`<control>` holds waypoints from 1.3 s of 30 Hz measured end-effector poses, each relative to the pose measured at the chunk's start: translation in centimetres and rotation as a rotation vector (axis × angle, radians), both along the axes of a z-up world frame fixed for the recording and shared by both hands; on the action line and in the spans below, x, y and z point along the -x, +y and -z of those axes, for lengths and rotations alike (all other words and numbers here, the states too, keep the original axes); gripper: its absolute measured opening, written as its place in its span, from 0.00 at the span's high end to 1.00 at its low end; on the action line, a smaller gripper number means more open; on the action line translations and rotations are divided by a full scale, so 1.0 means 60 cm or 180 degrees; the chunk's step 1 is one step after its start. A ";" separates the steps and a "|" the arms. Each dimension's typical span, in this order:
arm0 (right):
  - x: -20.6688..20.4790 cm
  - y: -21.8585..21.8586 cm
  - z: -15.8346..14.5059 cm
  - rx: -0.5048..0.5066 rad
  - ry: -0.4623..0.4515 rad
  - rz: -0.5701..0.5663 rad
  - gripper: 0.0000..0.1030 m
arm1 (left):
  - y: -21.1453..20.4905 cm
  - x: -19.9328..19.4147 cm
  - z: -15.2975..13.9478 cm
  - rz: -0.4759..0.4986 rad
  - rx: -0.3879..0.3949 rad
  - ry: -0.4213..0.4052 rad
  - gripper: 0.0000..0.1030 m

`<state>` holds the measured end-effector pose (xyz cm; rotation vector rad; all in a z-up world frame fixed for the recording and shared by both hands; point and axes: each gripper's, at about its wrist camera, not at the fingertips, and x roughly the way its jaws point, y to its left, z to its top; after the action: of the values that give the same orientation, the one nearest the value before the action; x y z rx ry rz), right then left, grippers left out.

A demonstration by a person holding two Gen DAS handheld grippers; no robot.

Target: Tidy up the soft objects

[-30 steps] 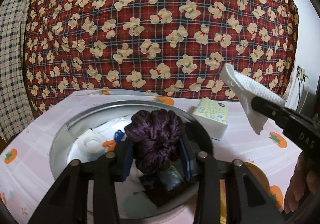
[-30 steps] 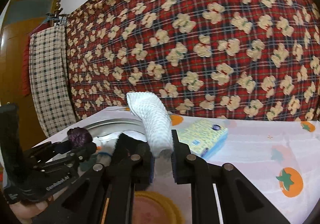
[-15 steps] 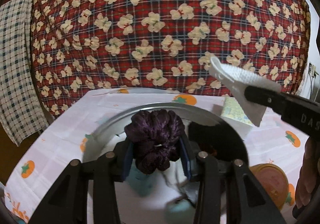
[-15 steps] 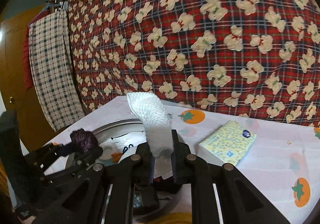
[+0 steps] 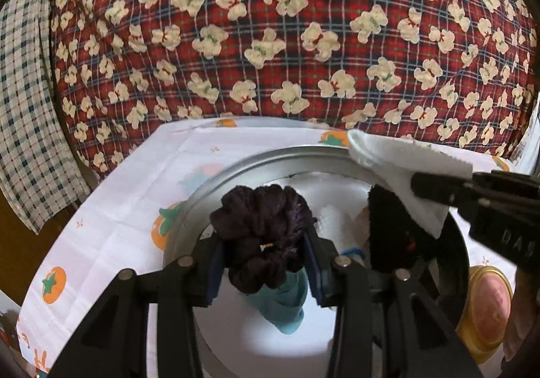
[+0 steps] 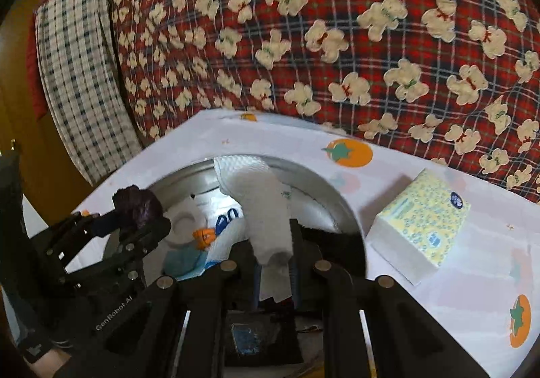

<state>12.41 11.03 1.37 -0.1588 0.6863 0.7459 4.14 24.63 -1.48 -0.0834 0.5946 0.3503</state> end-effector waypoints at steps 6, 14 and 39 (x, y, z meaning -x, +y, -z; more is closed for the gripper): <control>0.006 0.005 0.013 0.0092 0.0025 -0.0082 0.39 | 0.008 -0.006 0.011 -0.0016 0.0073 0.0072 0.38; 0.034 -0.032 -0.002 -0.0110 -0.0066 0.0001 0.36 | -0.008 0.021 0.000 -0.0043 -0.0033 -0.0060 0.08; 0.107 -0.111 -0.021 -0.0624 -0.0148 0.0013 0.31 | -0.066 0.098 -0.032 -0.0030 -0.0081 -0.0311 0.01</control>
<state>6.00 4.38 2.63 0.0042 0.5657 0.7988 -1.75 20.65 0.42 -0.0785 0.4931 0.3608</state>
